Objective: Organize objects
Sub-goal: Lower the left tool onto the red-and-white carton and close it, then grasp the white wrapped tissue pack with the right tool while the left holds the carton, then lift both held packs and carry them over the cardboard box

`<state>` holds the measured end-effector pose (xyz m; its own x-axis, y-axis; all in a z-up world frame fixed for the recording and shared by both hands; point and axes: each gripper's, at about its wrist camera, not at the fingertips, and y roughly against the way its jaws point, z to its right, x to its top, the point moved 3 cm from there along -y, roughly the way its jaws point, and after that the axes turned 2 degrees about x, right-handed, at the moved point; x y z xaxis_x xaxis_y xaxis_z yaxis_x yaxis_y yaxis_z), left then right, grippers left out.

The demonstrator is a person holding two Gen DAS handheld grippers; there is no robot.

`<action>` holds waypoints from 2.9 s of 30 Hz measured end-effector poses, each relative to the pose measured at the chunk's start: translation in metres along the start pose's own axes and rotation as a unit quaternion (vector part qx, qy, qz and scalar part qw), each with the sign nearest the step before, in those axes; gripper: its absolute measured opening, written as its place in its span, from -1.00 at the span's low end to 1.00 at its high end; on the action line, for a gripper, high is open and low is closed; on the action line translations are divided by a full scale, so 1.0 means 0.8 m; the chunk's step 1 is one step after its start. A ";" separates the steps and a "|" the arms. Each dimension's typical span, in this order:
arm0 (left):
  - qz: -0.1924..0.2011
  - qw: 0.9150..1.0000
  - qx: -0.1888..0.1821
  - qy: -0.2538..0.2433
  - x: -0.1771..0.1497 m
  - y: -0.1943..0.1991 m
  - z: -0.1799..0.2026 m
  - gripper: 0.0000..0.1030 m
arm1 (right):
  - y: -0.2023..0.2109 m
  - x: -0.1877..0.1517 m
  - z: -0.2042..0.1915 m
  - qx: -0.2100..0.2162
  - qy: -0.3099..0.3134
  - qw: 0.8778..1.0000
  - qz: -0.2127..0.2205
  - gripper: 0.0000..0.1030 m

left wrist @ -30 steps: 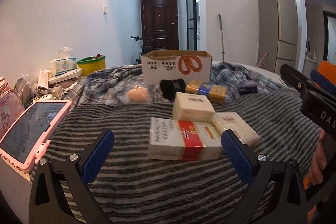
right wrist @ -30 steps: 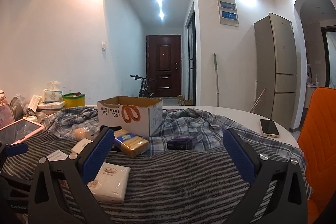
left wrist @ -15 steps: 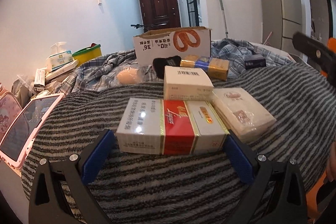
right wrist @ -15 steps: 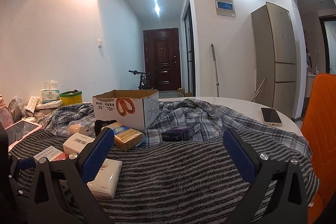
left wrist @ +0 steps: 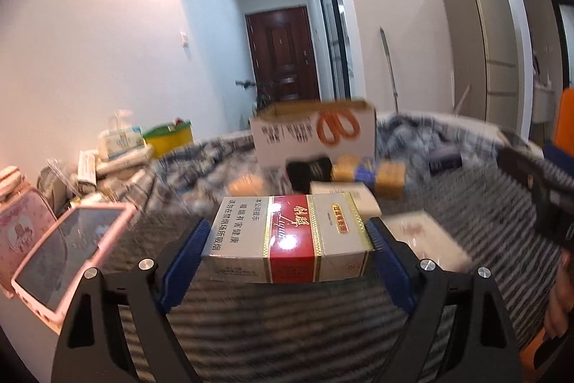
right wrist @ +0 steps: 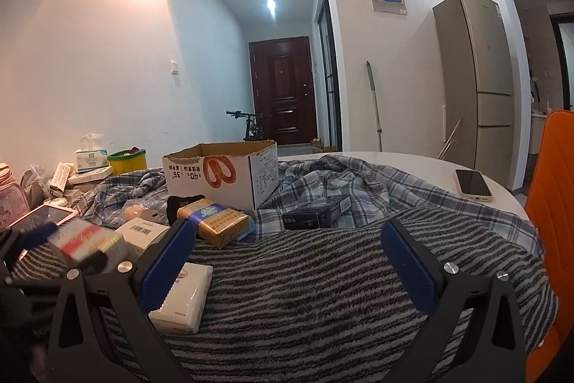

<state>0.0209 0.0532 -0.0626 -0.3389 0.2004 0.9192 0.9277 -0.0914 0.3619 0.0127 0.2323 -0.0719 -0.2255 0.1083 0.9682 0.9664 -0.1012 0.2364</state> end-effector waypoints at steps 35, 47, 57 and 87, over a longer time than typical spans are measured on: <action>0.054 0.994 0.012 0.097 -0.015 0.001 -0.057 0.73 | -0.029 -0.066 -0.089 0.074 -0.003 0.997 -0.032 0.59; 0.065 0.994 0.010 0.086 -0.018 0.002 -0.050 0.73 | -0.042 -0.077 -0.098 0.075 0.018 0.996 -0.050 0.13; 0.065 0.994 0.012 0.085 -0.019 0.003 -0.050 0.73 | -0.046 -0.082 -0.102 0.067 0.033 0.995 -0.059 0.05; 0.087 0.994 0.013 0.070 0.045 0.035 -0.055 0.73 | -0.009 0.032 -0.077 0.075 0.069 0.994 0.030 -0.18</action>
<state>0.0275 0.0150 -0.0126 -0.1906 0.0452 0.9806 0.9772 -0.0863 0.1939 -0.0080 0.1746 -0.0440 -0.1719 -0.0308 0.9846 0.9838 0.0471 0.1732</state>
